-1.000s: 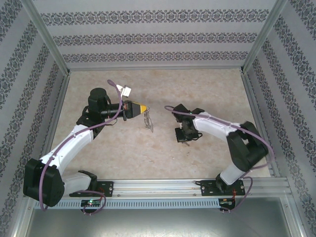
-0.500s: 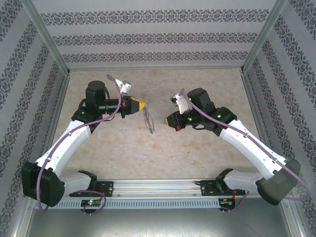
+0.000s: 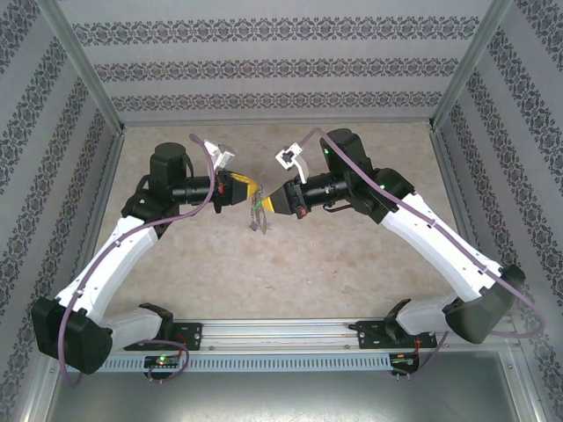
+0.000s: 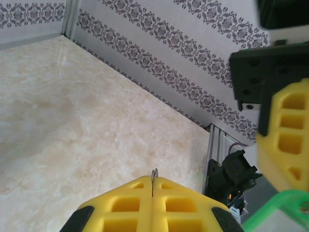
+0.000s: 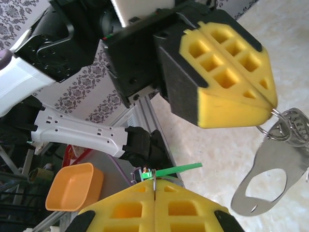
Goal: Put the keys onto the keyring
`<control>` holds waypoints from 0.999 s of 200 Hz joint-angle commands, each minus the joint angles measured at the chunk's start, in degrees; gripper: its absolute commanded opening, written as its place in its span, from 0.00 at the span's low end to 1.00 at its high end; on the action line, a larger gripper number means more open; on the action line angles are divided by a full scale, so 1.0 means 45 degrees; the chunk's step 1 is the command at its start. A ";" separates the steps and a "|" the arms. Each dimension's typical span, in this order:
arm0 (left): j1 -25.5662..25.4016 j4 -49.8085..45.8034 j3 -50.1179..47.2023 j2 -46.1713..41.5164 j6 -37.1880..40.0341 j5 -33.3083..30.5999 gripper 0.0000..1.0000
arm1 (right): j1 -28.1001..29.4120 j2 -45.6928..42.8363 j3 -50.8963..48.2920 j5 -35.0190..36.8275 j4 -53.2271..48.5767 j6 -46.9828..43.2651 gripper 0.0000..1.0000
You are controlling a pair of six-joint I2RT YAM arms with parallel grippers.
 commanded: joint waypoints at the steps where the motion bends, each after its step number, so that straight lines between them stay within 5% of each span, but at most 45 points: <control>1: -0.0194 0.0124 0.0221 -0.0449 0.0205 0.0104 0.00 | -0.0110 0.0087 0.0235 -0.0212 -0.0187 0.0248 0.00; 66: -0.0392 -0.0373 0.0222 -0.0699 0.0510 0.0154 0.00 | -0.0830 0.0085 0.1259 0.1559 -0.1915 -0.0174 0.00; 96: -0.0415 -0.0801 0.0386 -0.0705 0.0821 0.0138 0.00 | -0.0833 0.0508 0.1844 0.1132 -0.3327 -0.0928 0.00; 200: -0.0615 -0.0991 0.0513 -0.0680 0.0958 0.0104 0.00 | -0.0344 0.1491 0.2164 0.0402 -0.3034 -0.0268 0.00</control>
